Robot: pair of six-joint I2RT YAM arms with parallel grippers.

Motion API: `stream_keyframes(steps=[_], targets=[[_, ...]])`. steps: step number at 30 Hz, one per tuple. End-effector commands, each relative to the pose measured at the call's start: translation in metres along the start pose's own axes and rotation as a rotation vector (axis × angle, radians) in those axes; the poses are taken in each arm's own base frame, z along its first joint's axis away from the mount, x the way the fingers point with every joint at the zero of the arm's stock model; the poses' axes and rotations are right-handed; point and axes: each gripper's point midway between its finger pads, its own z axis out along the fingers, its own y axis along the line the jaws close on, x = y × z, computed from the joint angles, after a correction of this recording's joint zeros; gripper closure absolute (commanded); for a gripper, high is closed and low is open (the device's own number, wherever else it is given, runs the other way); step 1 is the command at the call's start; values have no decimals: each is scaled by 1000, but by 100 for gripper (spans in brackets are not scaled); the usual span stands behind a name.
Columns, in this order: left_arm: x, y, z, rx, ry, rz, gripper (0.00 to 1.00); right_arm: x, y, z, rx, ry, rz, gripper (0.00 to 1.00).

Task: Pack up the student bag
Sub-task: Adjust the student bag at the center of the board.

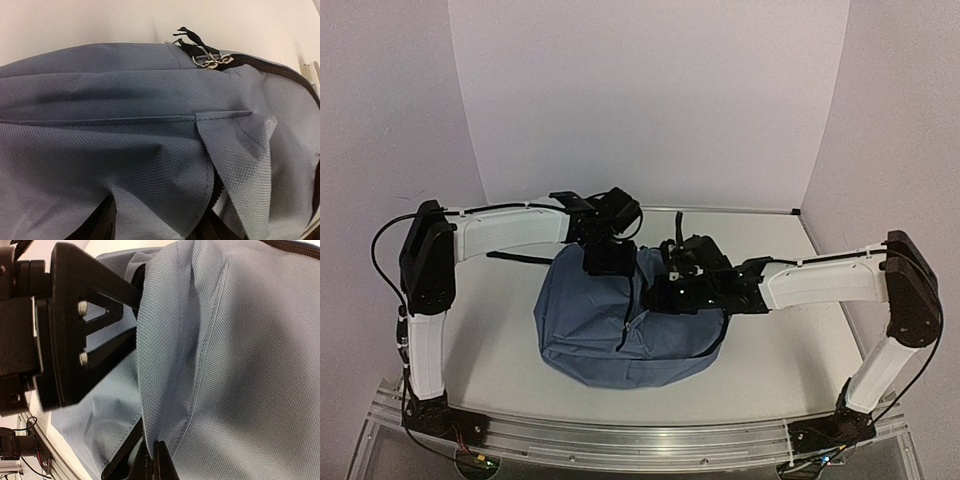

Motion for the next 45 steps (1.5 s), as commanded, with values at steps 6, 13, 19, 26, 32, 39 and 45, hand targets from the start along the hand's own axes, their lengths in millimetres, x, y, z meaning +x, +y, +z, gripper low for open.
stream_keyframes(steps=[6,13,19,26,32,39,45], targets=[[-9,37,-16,-280,-53,49,72,6,-16,-3,43,-3,33,100],[-24,58,-54,-402,-109,71,74,8,-39,0,123,-31,71,100],[-23,77,-80,-482,-119,63,72,13,-58,4,171,-29,93,100],[-20,63,-93,-346,-131,12,65,16,-63,10,181,-14,95,100],[-8,24,-78,-89,-93,-48,59,6,-31,8,43,-16,50,100],[7,-6,-59,17,-53,-70,54,10,-17,13,-39,10,28,100],[20,-12,-52,-52,-29,-48,33,12,-17,15,-50,8,34,100]])
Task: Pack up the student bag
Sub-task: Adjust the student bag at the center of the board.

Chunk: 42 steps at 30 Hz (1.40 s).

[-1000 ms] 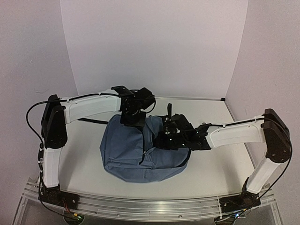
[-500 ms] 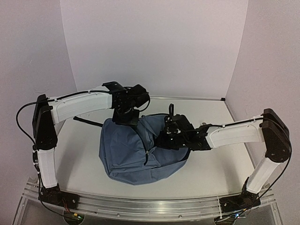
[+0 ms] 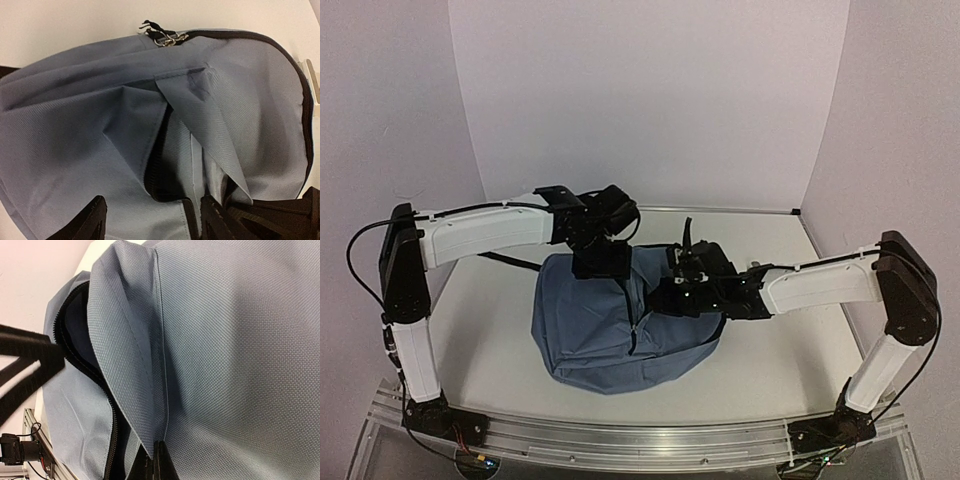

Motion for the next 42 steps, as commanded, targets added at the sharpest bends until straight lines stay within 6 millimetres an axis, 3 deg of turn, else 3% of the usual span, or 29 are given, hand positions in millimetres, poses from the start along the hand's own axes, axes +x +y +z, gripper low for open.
stream_keyframes(steps=[1,5,12,23,29,35,42], targets=[[2,-15,-1,-7,-3,-7,32,11,-3,7,-16,28,-13,100],[16,-18,9,-36,39,-5,33,12,-3,7,-21,29,-9,100],[34,-12,23,-111,104,0,45,11,-4,5,-20,20,-9,100],[49,2,42,-225,163,41,43,11,-2,3,-31,17,-5,100],[45,19,34,-296,129,47,75,12,-4,3,-26,17,-3,100],[34,34,16,-353,68,46,97,14,-7,4,-18,21,3,100],[18,37,-13,-321,-16,9,100,19,-20,9,28,21,37,100]])
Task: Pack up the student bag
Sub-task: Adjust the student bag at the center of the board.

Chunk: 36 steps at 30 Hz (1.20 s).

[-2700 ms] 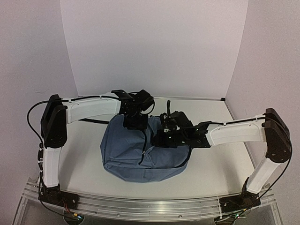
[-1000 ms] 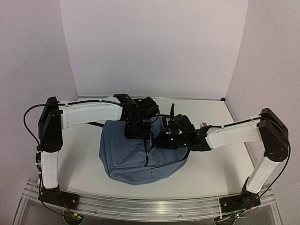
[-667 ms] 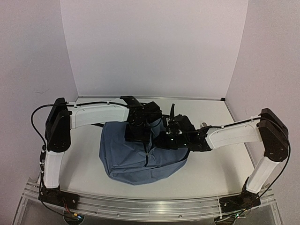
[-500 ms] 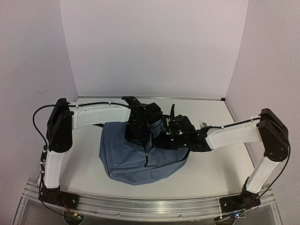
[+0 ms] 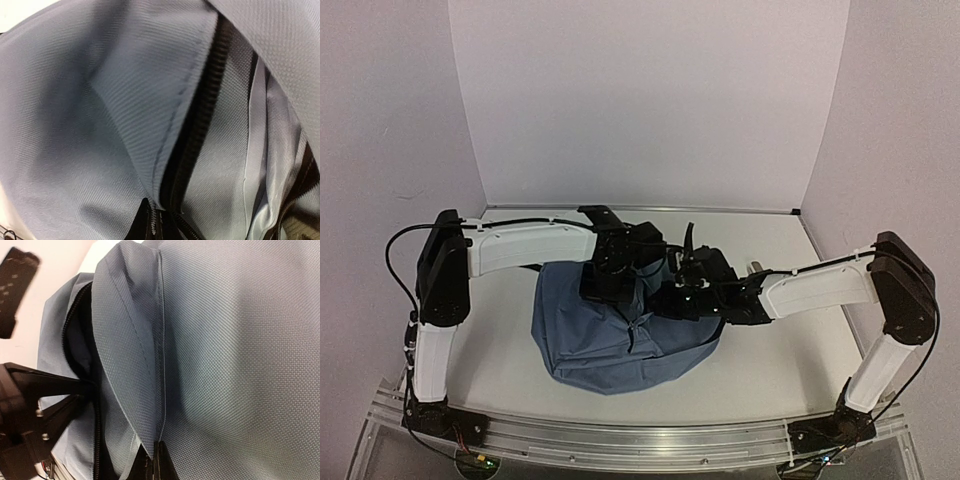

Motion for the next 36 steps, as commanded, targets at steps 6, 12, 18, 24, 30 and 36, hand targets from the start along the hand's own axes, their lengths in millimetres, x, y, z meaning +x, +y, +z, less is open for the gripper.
stream_keyframes(steps=[6,12,18,24,30,36], targets=[[-30,42,-74,95,-195,-107,100,17,-35,4,125,8,76,100],[-29,58,-86,145,-232,-148,100,18,-48,-2,181,-8,91,100],[-20,77,-79,149,-215,-192,100,8,-53,-12,206,-39,102,100],[-20,58,-89,336,-259,-132,100,-2,-22,-16,101,-16,37,100],[-31,55,-107,546,-239,-142,100,-36,43,-52,-100,-56,-78,79],[-43,52,-116,658,-219,-63,100,-68,48,-92,-45,-156,-81,40]])
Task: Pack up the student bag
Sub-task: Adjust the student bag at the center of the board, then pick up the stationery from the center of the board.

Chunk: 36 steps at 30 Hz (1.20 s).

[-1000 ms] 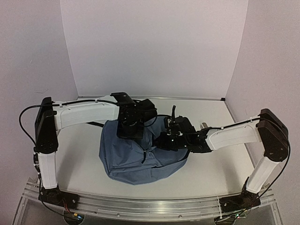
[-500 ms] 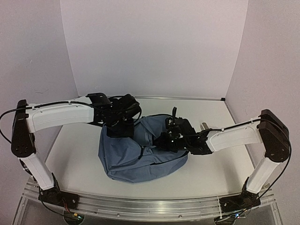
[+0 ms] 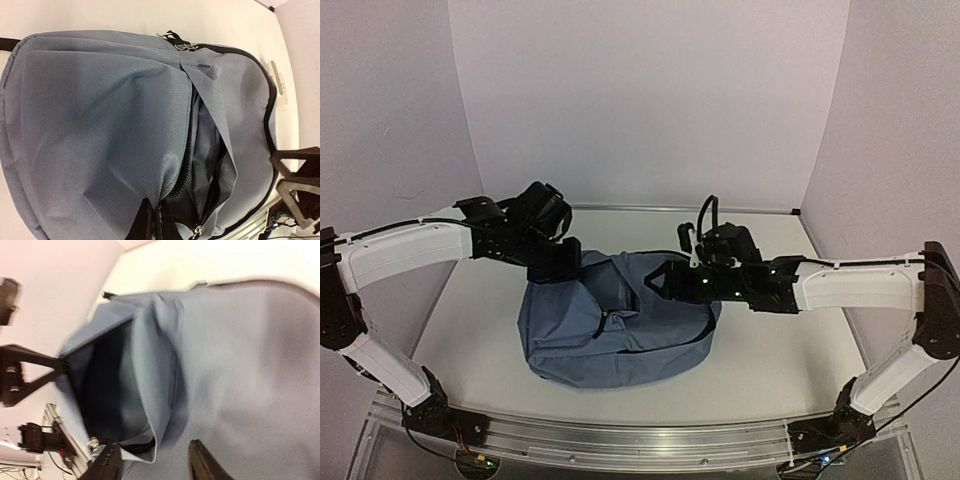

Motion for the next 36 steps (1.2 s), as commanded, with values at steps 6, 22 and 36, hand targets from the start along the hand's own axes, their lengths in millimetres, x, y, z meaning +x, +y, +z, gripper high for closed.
stream_keyframes(steps=[6,22,36], targets=[[-44,-22,-32,206,-16,164,100,-68,-43,-58,224,-159,7,29],[-59,-18,-47,399,8,312,100,-78,-264,-105,673,-115,203,19],[-64,-11,-36,489,-30,346,100,-36,-337,-78,825,77,200,31]])
